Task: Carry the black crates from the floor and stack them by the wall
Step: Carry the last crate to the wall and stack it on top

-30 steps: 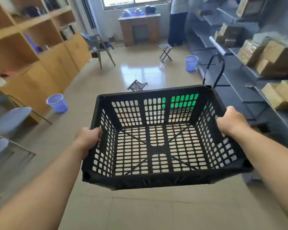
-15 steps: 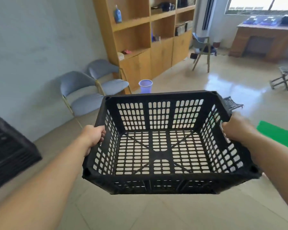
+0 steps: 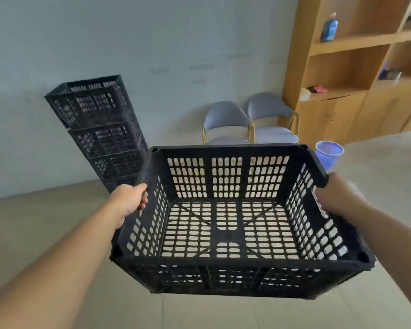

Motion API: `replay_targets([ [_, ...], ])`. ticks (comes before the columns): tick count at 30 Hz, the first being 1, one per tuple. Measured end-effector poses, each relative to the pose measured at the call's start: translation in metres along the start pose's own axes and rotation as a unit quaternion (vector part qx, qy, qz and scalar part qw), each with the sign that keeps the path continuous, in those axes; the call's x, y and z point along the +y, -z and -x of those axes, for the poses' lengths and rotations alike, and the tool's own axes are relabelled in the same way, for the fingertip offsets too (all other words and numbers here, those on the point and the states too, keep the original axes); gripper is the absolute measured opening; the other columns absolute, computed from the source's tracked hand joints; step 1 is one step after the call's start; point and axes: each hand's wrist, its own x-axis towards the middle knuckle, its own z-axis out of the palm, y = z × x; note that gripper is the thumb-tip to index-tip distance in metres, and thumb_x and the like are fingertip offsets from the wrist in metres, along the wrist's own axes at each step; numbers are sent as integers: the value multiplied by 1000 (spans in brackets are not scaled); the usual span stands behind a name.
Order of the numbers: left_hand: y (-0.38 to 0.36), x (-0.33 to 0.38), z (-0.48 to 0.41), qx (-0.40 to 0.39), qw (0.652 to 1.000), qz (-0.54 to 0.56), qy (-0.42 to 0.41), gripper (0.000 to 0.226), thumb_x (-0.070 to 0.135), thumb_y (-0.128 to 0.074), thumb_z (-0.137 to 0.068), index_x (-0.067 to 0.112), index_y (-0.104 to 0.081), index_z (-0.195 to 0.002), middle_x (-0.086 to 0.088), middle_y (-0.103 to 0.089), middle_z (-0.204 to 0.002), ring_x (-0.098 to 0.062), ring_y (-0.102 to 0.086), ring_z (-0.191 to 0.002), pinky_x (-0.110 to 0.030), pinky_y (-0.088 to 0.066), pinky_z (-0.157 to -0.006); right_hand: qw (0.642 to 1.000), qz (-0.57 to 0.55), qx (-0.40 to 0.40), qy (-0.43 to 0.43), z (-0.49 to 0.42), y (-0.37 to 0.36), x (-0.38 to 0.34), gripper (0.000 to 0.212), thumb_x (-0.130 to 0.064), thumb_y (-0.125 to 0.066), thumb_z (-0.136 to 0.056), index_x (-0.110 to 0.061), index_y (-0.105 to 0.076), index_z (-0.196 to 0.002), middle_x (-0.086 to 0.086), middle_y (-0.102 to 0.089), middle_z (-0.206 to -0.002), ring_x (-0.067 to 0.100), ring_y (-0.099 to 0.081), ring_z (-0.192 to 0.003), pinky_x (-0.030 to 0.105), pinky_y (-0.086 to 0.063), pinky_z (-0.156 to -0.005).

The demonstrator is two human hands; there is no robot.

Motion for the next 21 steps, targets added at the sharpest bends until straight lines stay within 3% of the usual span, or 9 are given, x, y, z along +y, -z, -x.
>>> replay_targets([
  [4,44,-21,-21,57,997,42,37,41,32,-52,-103,7,-63,-73,-4,-62,-61,-21,-56,-57,-39,-49,-72,997,15,-29,66,-37,-31,-78,27,-13,-54,-85,-1,-54,-109,21,-66,-93,37,-63,-82,37,-48,-68],
  [8,96,-44,-46,106,990,60,68,41,33,-49,-105,8,-61,-76,-7,-61,-69,-20,-56,-60,-37,-48,-70,989,29,-71,125,-58,-70,-164,26,-14,-54,-89,-1,-53,-111,19,-66,-93,34,-62,-76,33,-44,-57],
  [12,160,-67,-90,107,986,82,95,46,39,-46,-105,11,-60,-72,-4,-59,-64,-21,-55,-63,-40,-50,-75,981,37,-96,162,-72,-116,-258,25,-10,-56,-83,0,-58,-105,20,-68,-84,35,-67,-71,31,-50,-54],
  [16,237,-71,-143,74,977,143,136,46,45,-48,-103,13,-62,-73,-2,-60,-63,-18,-54,-56,-35,-48,-67,981,44,-111,153,-82,-156,-344,30,-17,-56,-66,-8,-64,-93,19,-71,-76,38,-70,-70,48,-63,-66],
  [21,316,-47,-211,59,978,167,111,47,42,-45,-105,10,-61,-74,-6,-58,-67,-17,-52,-57,-32,-47,-64,982,12,-104,158,-90,-177,-441,16,-2,-57,-76,-1,-70,-84,18,-74,-67,38,-72,-69,45,-62,-67],
])
